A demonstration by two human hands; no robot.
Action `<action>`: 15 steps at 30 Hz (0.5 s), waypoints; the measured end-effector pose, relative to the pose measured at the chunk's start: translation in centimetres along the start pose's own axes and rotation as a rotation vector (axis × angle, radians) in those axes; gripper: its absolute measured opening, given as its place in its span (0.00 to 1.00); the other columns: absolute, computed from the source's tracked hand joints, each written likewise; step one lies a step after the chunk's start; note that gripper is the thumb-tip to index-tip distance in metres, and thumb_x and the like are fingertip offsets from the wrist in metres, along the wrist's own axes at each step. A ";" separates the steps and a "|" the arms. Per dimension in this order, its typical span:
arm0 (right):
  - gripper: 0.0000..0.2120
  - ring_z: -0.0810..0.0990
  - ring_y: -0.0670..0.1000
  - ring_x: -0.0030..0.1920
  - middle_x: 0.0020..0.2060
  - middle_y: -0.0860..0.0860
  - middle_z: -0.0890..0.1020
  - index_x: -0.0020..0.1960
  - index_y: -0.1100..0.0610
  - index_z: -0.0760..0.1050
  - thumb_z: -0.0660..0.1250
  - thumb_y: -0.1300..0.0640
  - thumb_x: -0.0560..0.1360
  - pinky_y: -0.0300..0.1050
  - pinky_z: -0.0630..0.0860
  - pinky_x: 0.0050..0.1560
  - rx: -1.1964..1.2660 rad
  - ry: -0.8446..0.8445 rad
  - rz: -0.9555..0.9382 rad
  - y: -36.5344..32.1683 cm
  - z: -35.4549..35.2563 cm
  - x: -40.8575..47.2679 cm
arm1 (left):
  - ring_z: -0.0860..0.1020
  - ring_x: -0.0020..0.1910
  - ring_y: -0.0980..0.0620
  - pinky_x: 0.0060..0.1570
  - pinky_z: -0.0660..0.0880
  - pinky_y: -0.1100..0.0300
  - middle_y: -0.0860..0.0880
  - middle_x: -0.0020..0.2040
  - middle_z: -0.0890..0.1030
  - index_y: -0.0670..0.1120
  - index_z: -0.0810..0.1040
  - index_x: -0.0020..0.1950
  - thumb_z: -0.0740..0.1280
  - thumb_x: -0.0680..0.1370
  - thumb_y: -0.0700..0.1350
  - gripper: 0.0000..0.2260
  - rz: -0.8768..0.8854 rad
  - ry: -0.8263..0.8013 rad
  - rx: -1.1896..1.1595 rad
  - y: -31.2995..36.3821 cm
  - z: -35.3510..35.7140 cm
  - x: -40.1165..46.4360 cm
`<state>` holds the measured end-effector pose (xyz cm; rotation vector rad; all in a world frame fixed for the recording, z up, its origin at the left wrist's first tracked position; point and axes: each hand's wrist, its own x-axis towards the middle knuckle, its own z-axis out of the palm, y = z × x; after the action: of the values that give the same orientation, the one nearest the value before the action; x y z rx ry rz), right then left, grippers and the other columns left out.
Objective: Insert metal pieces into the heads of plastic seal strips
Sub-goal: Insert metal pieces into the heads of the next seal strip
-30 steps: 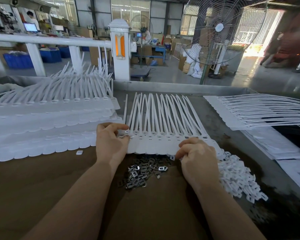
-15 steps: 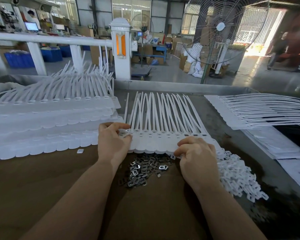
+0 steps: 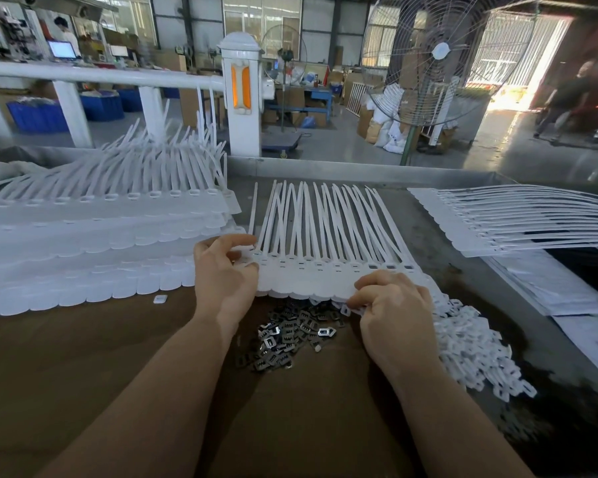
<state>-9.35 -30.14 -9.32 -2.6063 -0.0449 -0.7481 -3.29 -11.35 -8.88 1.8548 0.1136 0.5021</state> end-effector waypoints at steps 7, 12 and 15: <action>0.18 0.72 0.47 0.55 0.50 0.45 0.80 0.45 0.53 0.84 0.62 0.70 0.67 0.37 0.52 0.53 -0.038 -0.080 -0.003 -0.1 -0.3 0.0 | 0.76 0.50 0.63 0.49 0.76 0.62 0.48 0.61 0.73 0.57 0.79 0.44 0.68 0.72 0.31 0.19 -0.036 0.081 -0.247 0.1 -0.2 0.0; 0.20 0.69 0.46 0.58 0.55 0.44 0.78 0.49 0.49 0.83 0.60 0.67 0.68 0.38 0.51 0.53 -0.074 -0.108 -0.043 -0.3 -0.2 0.0 | 0.76 0.49 0.63 0.44 0.74 0.68 0.48 0.62 0.73 0.56 0.79 0.43 0.68 0.72 0.31 0.18 -0.028 0.074 -0.269 -0.1 -0.2 0.1; 0.24 0.68 0.45 0.59 0.57 0.43 0.77 0.50 0.48 0.82 0.52 0.62 0.67 0.40 0.51 0.54 -0.093 -0.118 -0.068 -0.4 -0.1 0.0 | 0.75 0.48 0.64 0.40 0.71 0.73 0.48 0.62 0.72 0.57 0.78 0.43 0.68 0.72 0.30 0.19 -0.055 0.052 -0.284 -0.2 0.0 0.2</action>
<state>-9.47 -29.80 -9.11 -2.7482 -0.1379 -0.6322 -3.07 -11.24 -9.02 1.5578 0.1217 0.5014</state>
